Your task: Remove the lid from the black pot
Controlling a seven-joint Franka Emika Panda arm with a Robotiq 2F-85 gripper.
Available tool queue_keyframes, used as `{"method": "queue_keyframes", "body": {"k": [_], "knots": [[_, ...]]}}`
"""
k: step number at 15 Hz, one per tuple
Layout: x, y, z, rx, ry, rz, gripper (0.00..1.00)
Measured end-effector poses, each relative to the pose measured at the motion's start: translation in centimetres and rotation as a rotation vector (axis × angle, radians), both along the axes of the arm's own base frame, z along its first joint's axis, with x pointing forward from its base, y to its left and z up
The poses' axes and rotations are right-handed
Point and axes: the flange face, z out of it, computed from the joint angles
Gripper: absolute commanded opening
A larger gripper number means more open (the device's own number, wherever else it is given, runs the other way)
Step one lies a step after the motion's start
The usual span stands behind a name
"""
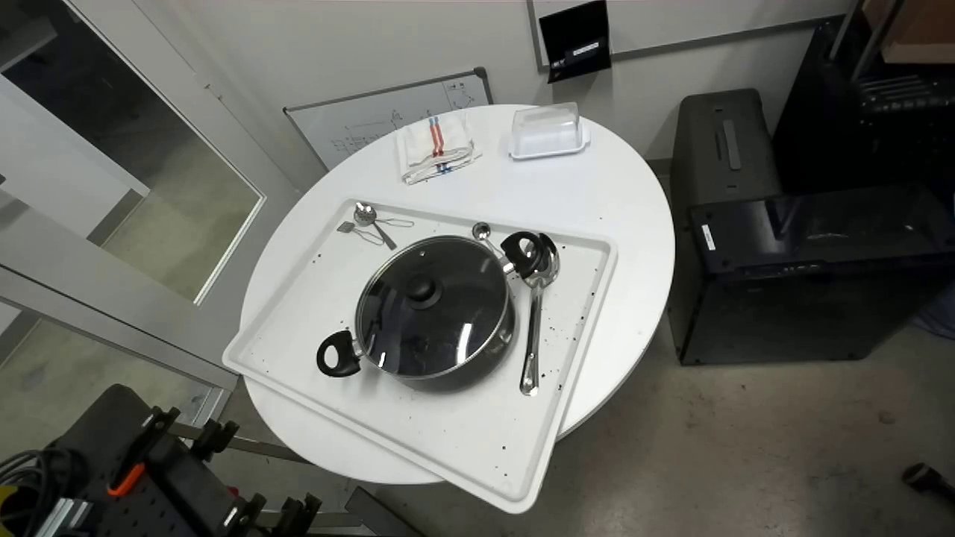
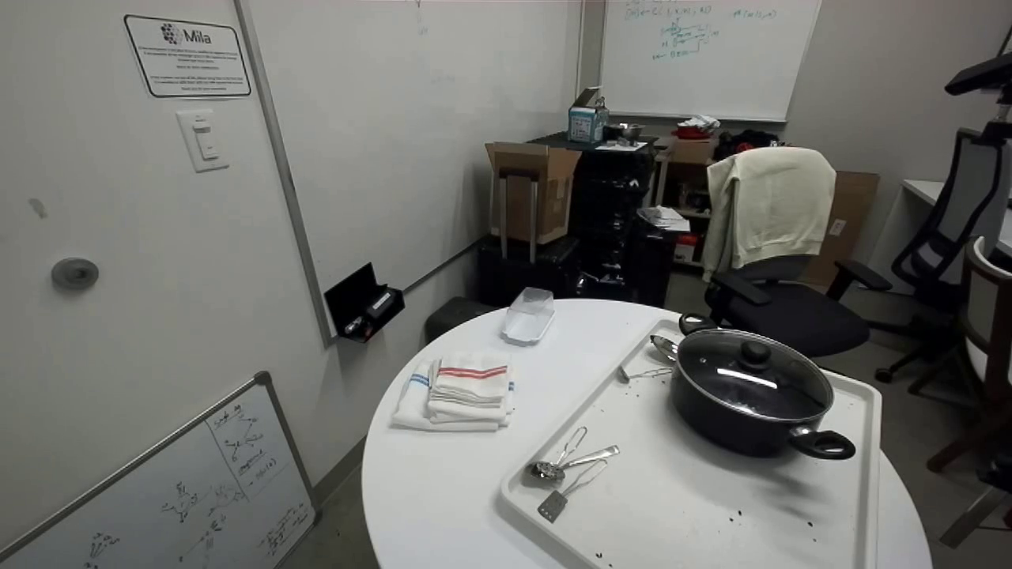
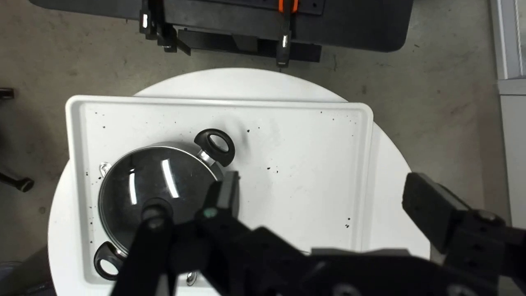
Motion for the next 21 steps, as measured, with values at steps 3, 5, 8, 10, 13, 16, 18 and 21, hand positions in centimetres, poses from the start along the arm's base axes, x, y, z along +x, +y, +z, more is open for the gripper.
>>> {"method": "queue_keyframes", "body": {"k": [3,5,8,10,13,16,18,21], "knots": [[2.2,-3.8,-1.0,0.053,-0.022,-0.029,1.00],[3.5,-6.6,-1.9,0.083,-0.041,-0.047,1.00],[5.6,-10.4,-3.8,0.110,-0.080,-0.077,1.00],[6.8,-12.3,-5.4,0.114,-0.103,-0.095,1.00],[8.6,-14.2,-8.5,0.111,-0.125,-0.118,1.00],[10.2,-15.3,-11.8,0.102,-0.147,-0.142,1.00],[11.3,-16.0,-14.0,0.093,-0.172,-0.161,1.00],[12.7,-17.2,-17.1,0.081,-0.199,-0.195,1.00]]}}
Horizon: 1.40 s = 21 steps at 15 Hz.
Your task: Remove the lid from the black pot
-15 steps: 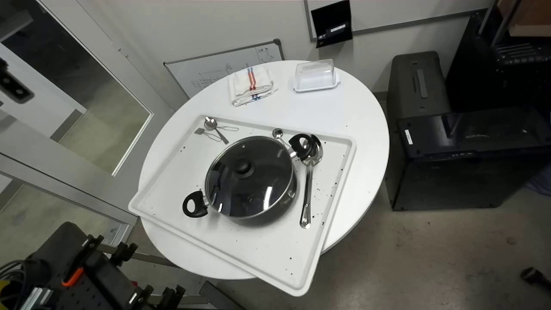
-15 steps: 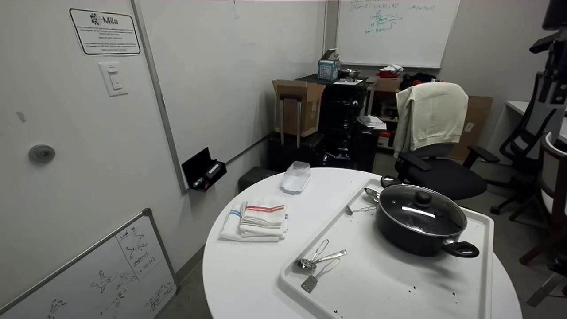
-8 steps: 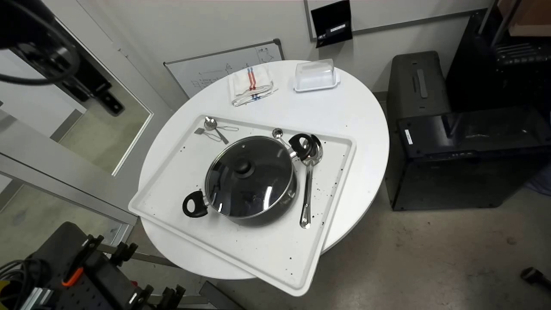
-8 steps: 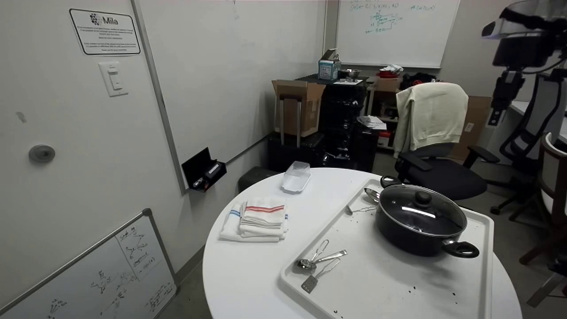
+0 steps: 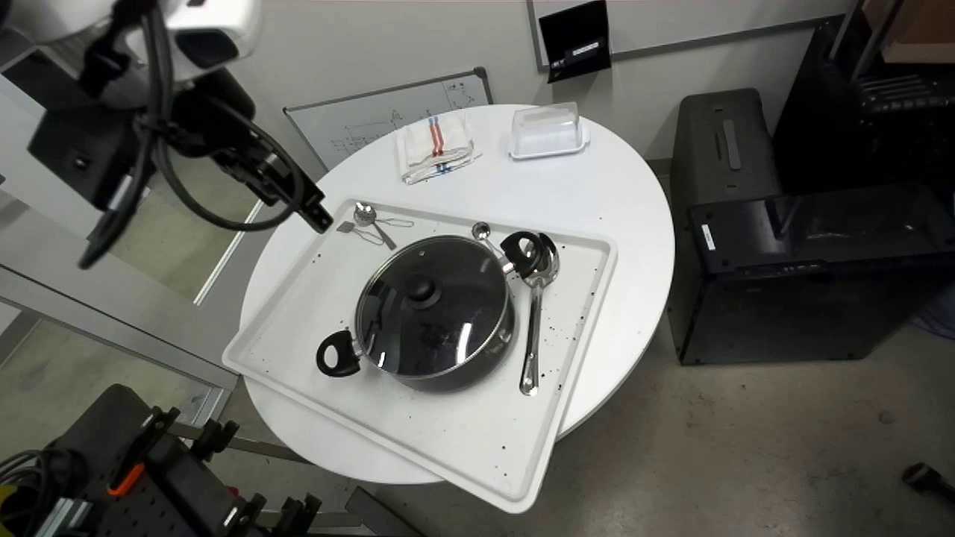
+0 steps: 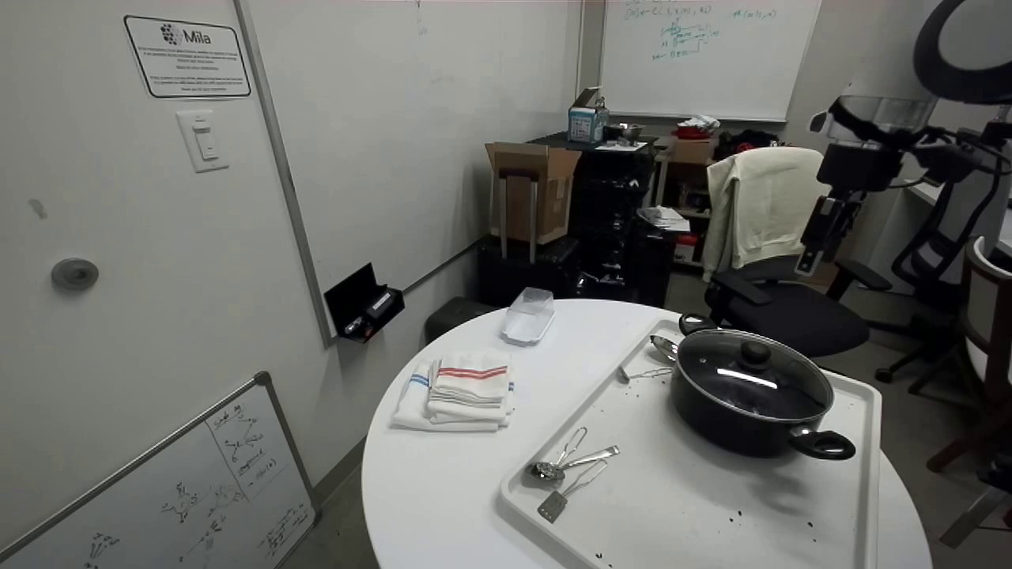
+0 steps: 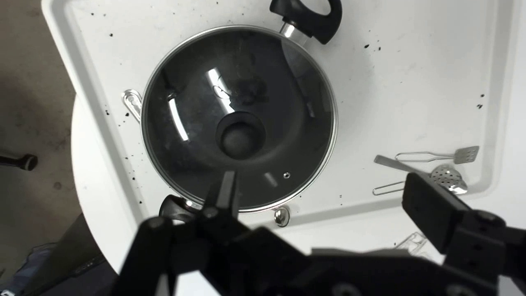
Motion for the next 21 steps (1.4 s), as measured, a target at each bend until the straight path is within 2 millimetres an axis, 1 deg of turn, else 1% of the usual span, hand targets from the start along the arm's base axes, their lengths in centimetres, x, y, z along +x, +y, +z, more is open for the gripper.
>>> {"method": "queue_keyframes", "body": {"k": [5,10,15,21], "knots": [[1.8,-2.7,-4.5,-0.020,-0.005,-0.057,1.00],[2.8,-4.7,-7.9,-0.029,0.018,-0.089,1.00],[3.4,-5.4,-10.8,-0.037,0.026,-0.098,1.00],[3.3,-4.9,-14.2,-0.050,0.023,-0.080,1.00]]}}
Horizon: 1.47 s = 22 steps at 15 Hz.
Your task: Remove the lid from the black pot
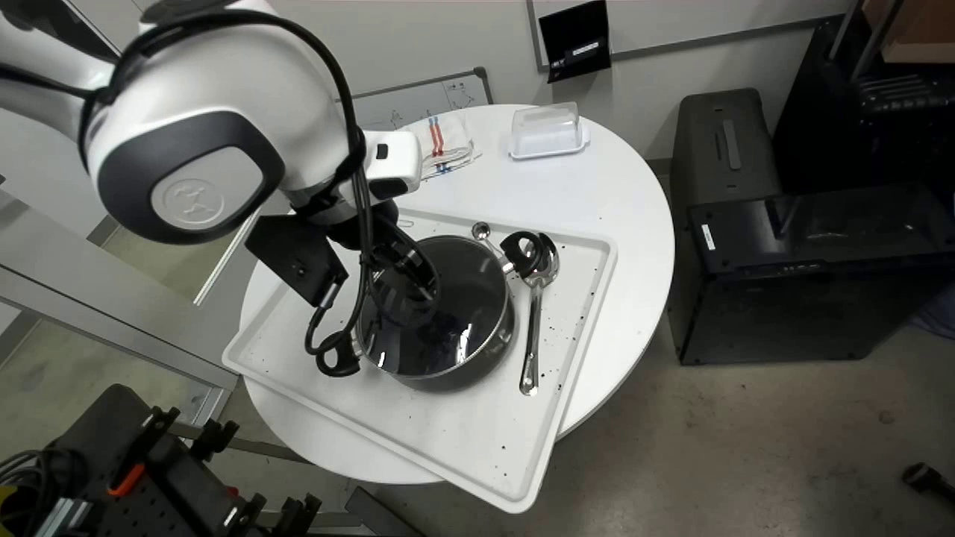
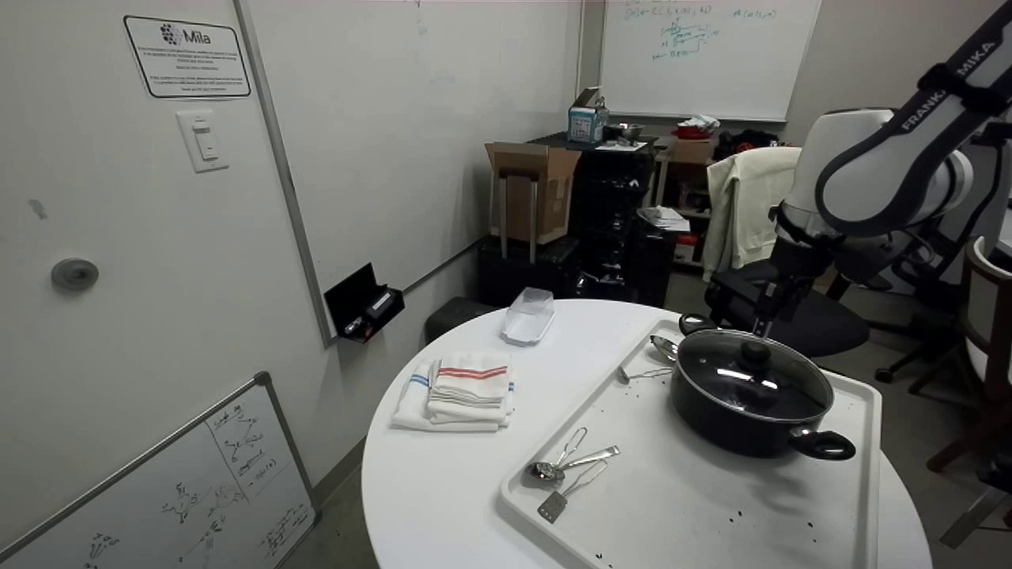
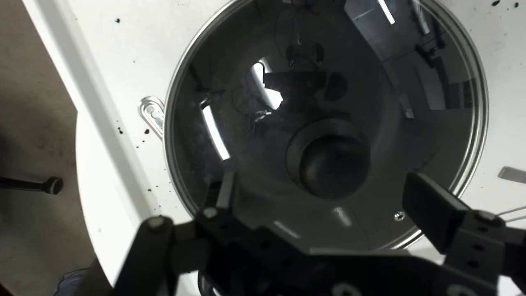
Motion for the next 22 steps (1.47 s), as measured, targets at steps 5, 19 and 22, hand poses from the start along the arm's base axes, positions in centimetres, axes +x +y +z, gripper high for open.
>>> {"method": "queue_keyframes", "body": {"k": [5,19,22], "knots": [[-0.3,0.3,-1.8,-0.005,0.026,0.025,1.00],[1.1,1.9,-3.6,0.000,0.007,0.059,1.00],[1.2,1.9,-3.6,-0.001,0.006,0.060,0.75]]}}
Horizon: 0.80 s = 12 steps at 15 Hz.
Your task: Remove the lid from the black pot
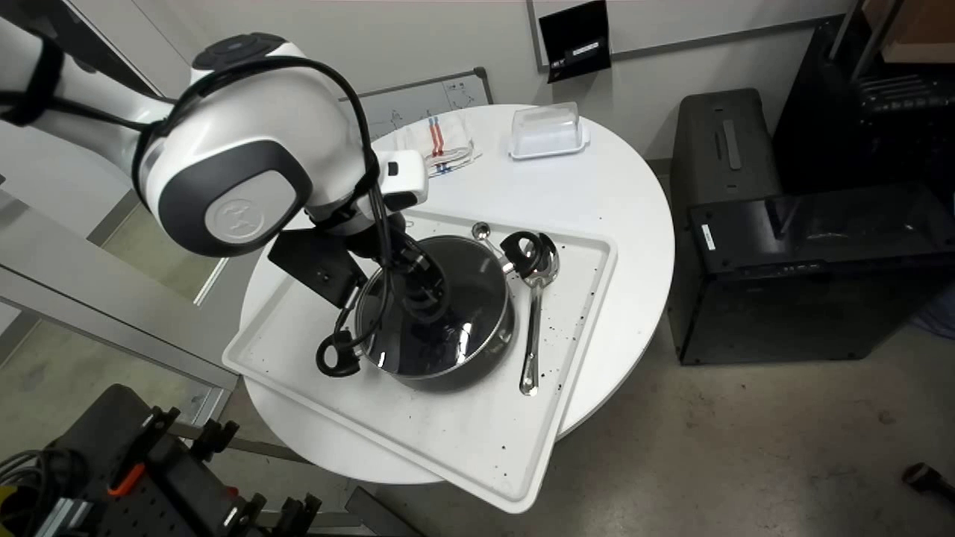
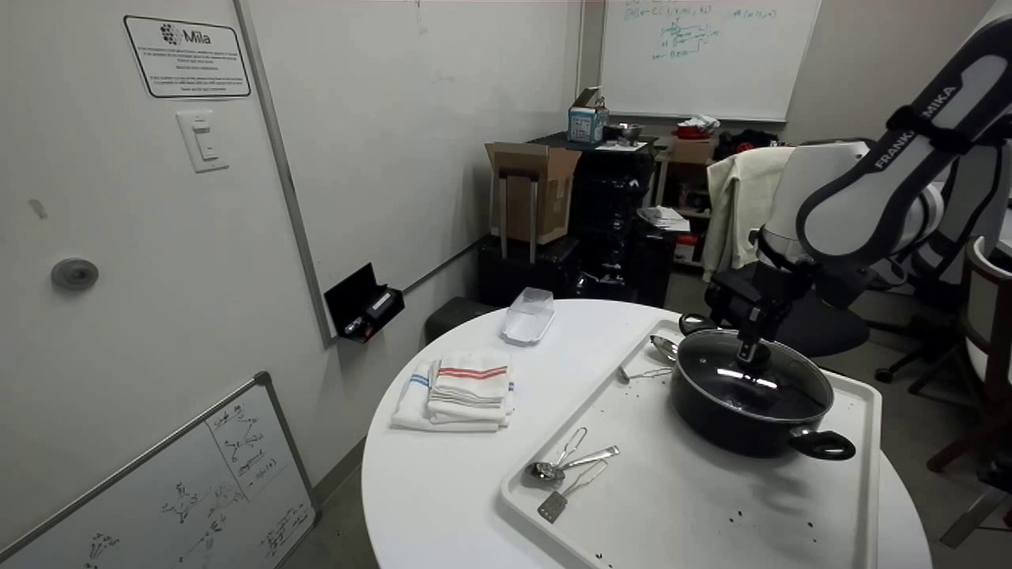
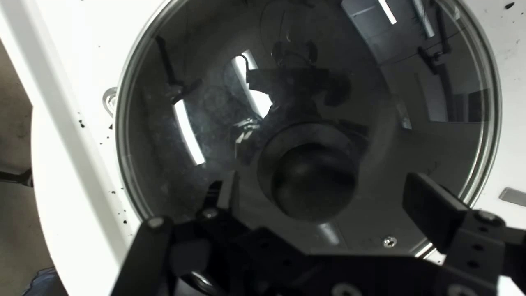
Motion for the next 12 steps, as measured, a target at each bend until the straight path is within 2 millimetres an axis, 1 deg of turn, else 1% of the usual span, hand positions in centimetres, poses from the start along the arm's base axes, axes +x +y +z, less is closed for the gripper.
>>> {"method": "queue_keyframes", "body": {"k": [1,2,7,8,12], "knots": [[0.04,-0.01,0.03,0.000,-0.001,0.000,0.73],[0.09,-0.01,0.06,0.000,-0.002,0.000,0.67],[0.30,0.13,0.18,0.001,-0.006,0.003,0.28],[0.34,0.04,0.26,0.000,-0.008,0.001,0.24],[0.35,0.02,0.27,0.003,-0.009,0.000,0.25]]}}
